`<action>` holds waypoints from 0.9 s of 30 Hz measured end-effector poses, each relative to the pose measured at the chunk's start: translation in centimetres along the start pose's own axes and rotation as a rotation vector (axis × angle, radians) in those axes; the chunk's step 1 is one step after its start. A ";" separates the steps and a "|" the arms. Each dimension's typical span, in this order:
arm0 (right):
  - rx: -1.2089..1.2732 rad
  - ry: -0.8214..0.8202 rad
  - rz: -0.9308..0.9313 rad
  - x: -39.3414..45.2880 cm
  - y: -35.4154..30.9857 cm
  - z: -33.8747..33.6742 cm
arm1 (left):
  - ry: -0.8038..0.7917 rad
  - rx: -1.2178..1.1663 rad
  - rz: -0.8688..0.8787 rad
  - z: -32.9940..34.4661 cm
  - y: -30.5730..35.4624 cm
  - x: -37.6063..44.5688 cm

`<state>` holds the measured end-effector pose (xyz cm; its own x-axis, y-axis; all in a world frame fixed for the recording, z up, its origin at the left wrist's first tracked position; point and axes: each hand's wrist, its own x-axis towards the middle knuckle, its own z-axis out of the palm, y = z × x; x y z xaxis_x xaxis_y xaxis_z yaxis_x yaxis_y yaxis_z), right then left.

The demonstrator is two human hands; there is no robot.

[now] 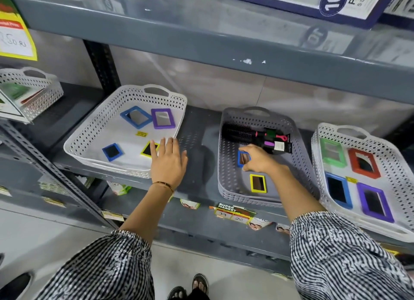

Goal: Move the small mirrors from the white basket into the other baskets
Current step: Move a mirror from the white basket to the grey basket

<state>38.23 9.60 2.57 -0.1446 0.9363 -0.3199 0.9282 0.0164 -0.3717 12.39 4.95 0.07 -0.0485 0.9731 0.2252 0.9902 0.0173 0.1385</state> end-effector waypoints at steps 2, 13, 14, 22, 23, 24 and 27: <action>0.048 0.047 -0.022 0.0 -0.5 -0.6 | 0.005 -0.029 -0.008 -0.2 0.0 0.0; 0.167 0.269 -0.476 3.9 -17.3 -0.4 | 0.207 -0.181 -0.326 -2.8 -6.3 -1.1; 0.162 0.220 -0.526 4.3 -18.9 0.5 | 0.197 -0.167 -0.367 -2.9 -7.3 -1.4; -0.071 -0.122 -0.656 7.3 -26.7 6.8 | 0.191 -0.120 -0.454 -2.0 -10.1 -2.8; -0.099 -0.138 -0.676 7.6 -27.3 7.3 | 0.198 -0.130 -0.459 -1.8 -10.1 -2.9; -0.124 -0.149 -0.696 7.8 -27.7 7.6 | 0.207 -0.138 -0.462 -1.7 -10.1 -2.8; -0.154 -0.159 -0.774 8.2 -28.6 8.4 | 0.226 -0.137 -0.472 -1.6 -10.0 -2.8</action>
<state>7.57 13.89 3.25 -0.8024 0.5787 -0.1456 0.5800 0.6989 -0.4185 2.43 1.70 -0.41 -0.5262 0.7929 0.3073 0.8284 0.3963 0.3959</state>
